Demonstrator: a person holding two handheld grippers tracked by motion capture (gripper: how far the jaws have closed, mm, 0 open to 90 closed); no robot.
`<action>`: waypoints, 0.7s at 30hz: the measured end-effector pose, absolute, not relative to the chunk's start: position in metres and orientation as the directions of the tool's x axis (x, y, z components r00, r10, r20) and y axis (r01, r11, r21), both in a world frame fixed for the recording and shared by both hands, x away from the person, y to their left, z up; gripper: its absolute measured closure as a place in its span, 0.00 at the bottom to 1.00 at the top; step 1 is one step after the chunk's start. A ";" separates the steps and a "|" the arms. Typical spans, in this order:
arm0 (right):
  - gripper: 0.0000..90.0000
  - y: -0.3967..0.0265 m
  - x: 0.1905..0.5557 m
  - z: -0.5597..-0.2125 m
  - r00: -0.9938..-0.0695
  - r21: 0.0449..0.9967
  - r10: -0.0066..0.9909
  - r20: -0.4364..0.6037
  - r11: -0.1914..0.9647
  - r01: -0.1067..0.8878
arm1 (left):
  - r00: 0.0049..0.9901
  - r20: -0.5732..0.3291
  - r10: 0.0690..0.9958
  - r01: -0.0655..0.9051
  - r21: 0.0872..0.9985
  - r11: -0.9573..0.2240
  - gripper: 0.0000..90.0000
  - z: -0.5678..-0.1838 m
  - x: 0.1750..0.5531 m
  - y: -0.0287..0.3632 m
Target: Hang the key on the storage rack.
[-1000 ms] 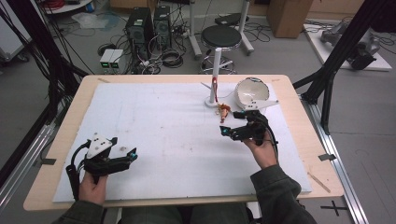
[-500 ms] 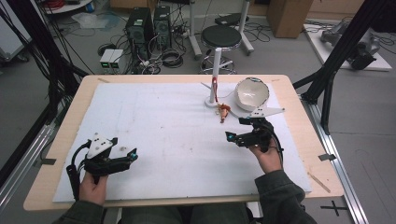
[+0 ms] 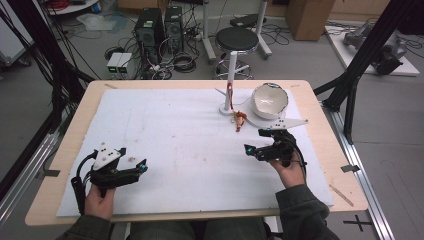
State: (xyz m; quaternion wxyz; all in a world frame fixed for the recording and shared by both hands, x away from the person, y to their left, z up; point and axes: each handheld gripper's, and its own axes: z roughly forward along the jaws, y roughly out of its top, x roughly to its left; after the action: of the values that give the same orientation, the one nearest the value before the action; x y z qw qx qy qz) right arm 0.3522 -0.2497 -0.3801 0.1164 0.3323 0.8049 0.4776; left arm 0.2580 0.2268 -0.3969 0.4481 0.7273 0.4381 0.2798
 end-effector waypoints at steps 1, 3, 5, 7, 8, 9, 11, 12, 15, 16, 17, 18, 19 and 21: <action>0.12 -0.250 0.351 -0.381 -0.751 0.844 0.647 0.132 0.323 0.427 | 0.459 0.016 0.888 0.388 0.896 -0.217 0.24 -0.397 0.258 0.227; 0.12 -0.252 0.351 -0.382 -0.754 0.846 0.645 0.126 0.326 0.421 | 0.461 0.016 0.887 0.387 0.896 -0.218 0.24 -0.397 0.258 0.227; 0.12 -0.253 0.349 -0.383 -0.750 0.843 0.649 0.127 0.327 0.426 | 0.462 0.017 0.887 0.388 0.895 -0.219 0.24 -0.397 0.258 0.227; 0.12 -0.255 0.348 -0.384 -0.752 0.843 0.647 0.127 0.329 0.425 | 0.463 0.016 0.886 0.388 0.895 -0.219 0.24 -0.397 0.258 0.227; 0.12 -0.256 0.347 -0.385 -0.753 0.845 0.646 0.124 0.330 0.422 | 0.463 0.015 0.886 0.389 0.895 -0.218 0.24 -0.397 0.258 0.227; 0.12 -0.256 0.346 -0.385 -0.750 0.844 0.648 0.130 0.325 0.427 | 0.464 0.015 0.886 0.389 0.895 -0.219 0.24 -0.397 0.258 0.227; 0.12 -0.258 0.345 -0.386 -0.748 0.842 0.650 0.134 0.323 0.432 | 0.465 0.015 0.885 0.388 0.895 -0.219 0.24 -0.398 0.258 0.227; 0.12 -0.259 0.345 -0.386 -0.751 0.845 0.648 0.126 0.326 0.423 | 0.466 0.015 0.885 0.388 0.895 -0.220 0.24 -0.398 0.258 0.227; 0.12 -0.261 0.343 -0.387 -0.748 0.845 0.650 0.134 0.319 0.428 | 0.470 0.012 0.882 0.389 0.895 -0.220 0.24 -0.398 0.258 0.227; 0.12 -0.261 0.343 -0.388 -0.750 0.847 0.649 0.129 0.321 0.423 | 0.471 0.013 0.882 0.389 0.894 -0.221 0.24 -0.398 0.258 0.227; 0.12 -0.261 0.342 -0.388 -0.746 0.844 0.651 0.138 0.317 0.433 | 0.471 0.014 0.882 0.390 0.894 -0.223 0.24 -0.398 0.258 0.227; 0.12 -0.262 0.342 -0.389 -0.747 0.843 0.651 0.138 0.318 0.433 | 0.472 0.014 0.882 0.390 0.893 -0.223 0.24 -0.398 0.258 0.227; 0.12 -0.262 0.342 -0.390 -0.748 0.845 0.650 0.135 0.319 0.430 | 0.474 0.015 0.880 0.390 0.893 -0.225 0.24 -0.398 0.258 0.227; 0.12 -0.263 0.341 -0.392 -0.749 0.846 0.648 0.134 0.319 0.428 | 0.476 0.010 0.880 0.393 0.892 -0.222 0.24 -0.399 0.258 0.226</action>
State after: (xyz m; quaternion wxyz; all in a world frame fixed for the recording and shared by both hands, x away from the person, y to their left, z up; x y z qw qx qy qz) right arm 0.3408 -0.2630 -0.3915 0.1154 0.3346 0.8039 0.4780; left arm 0.2578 0.2264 -0.3985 0.4479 0.7329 0.4340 0.2718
